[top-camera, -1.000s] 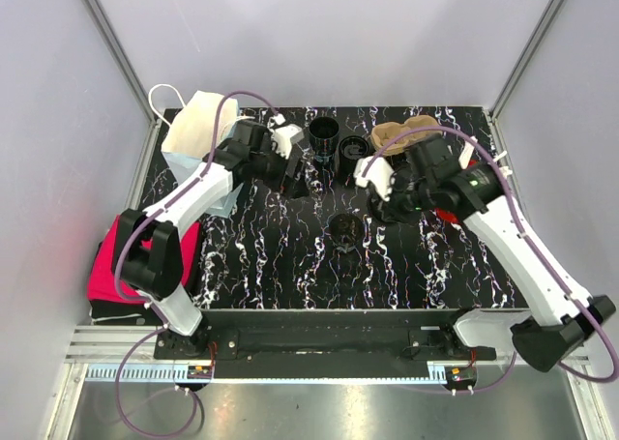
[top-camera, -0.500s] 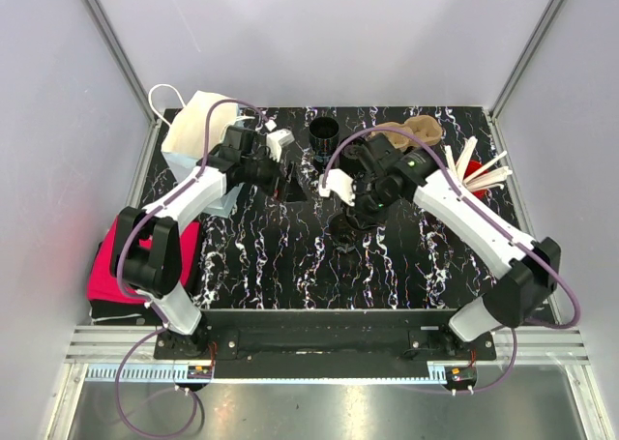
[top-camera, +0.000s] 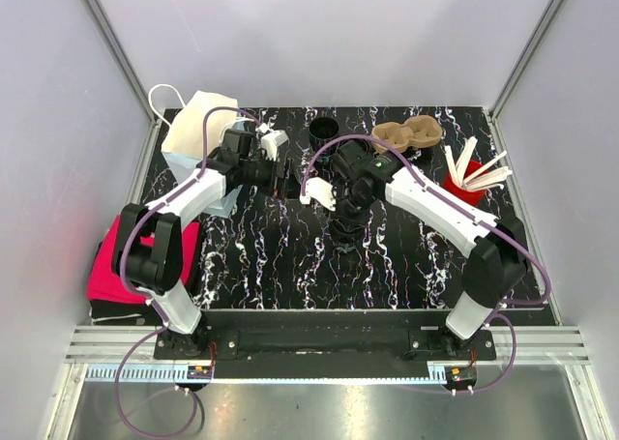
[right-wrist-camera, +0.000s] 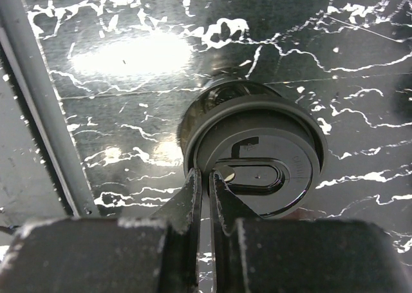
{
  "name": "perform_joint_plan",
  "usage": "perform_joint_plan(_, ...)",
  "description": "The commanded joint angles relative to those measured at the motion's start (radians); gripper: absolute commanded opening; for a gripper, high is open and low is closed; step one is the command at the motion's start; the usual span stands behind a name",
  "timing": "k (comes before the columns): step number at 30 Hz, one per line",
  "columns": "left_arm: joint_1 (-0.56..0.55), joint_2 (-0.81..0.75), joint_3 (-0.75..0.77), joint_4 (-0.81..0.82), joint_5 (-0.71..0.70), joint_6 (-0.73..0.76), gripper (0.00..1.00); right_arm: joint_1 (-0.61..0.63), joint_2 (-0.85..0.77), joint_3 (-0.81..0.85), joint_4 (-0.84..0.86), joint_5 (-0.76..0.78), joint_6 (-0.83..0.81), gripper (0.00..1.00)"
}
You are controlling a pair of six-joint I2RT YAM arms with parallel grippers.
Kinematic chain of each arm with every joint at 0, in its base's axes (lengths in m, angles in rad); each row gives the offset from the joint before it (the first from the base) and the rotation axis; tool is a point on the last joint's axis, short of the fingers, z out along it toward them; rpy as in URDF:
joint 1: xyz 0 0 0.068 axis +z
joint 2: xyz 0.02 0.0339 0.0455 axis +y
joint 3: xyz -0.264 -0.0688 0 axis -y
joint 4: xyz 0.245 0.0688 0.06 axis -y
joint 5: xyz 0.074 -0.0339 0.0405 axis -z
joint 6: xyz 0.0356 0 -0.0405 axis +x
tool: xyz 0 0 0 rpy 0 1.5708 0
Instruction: Pack the takeout coffee
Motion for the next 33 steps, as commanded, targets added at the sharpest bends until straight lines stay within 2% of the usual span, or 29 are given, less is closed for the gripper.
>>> perform_joint_plan(1, 0.020, -0.024, -0.004, 0.054, -0.011, -0.029, 0.99, 0.009, -0.004, 0.019, 0.046, 0.037, 0.025, 0.00)
perform_joint_plan(15, 0.023, -0.036, -0.011, 0.061, -0.016, -0.034, 0.99, 0.045, -0.010, -0.042, 0.059, 0.051, 0.034, 0.00)
perform_joint_plan(33, 0.024, -0.027, -0.015, 0.071, -0.002, -0.037, 0.99, 0.048, 0.047, -0.038, 0.072, 0.057, 0.031, 0.00)
